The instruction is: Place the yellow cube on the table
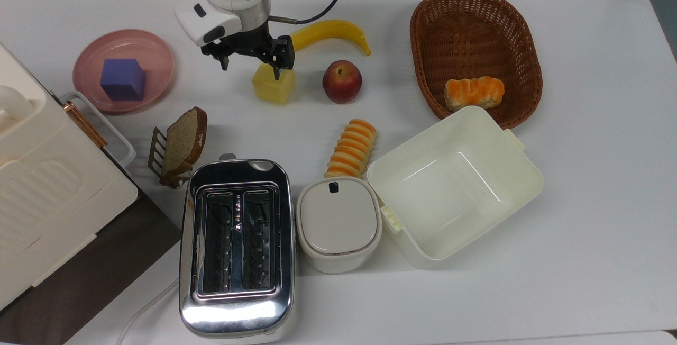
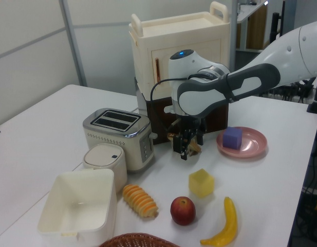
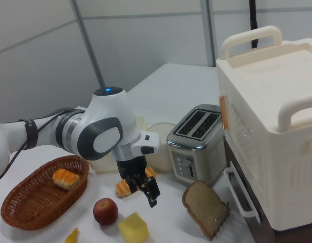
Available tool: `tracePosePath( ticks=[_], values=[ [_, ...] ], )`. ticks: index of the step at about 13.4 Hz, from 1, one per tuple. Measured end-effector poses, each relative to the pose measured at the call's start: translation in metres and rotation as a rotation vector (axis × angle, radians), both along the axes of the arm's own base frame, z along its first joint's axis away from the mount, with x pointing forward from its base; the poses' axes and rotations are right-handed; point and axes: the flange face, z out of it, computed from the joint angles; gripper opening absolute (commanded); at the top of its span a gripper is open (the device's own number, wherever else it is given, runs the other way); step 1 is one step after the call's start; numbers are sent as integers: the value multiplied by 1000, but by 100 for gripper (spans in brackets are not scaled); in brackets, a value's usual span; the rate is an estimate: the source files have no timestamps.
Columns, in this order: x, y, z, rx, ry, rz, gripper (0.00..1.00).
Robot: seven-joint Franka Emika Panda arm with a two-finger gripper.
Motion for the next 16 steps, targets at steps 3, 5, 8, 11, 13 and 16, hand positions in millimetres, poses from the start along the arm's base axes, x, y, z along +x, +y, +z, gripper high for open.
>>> tracePosePath(
  ticks=[3,5,8,11,13,16],
  values=[
    [2,-2,7,-2,-15,-2,100],
    [6,-11,33,-9,-65,-18,100],
    [-5,-55,107,-29,-150,-100,100],
    [-20,-56,152,-27,-85,-119,100],
    [-22,-35,158,-23,-57,-88,100],
    [-21,-26,158,-22,-55,-74,100]
  ],
)
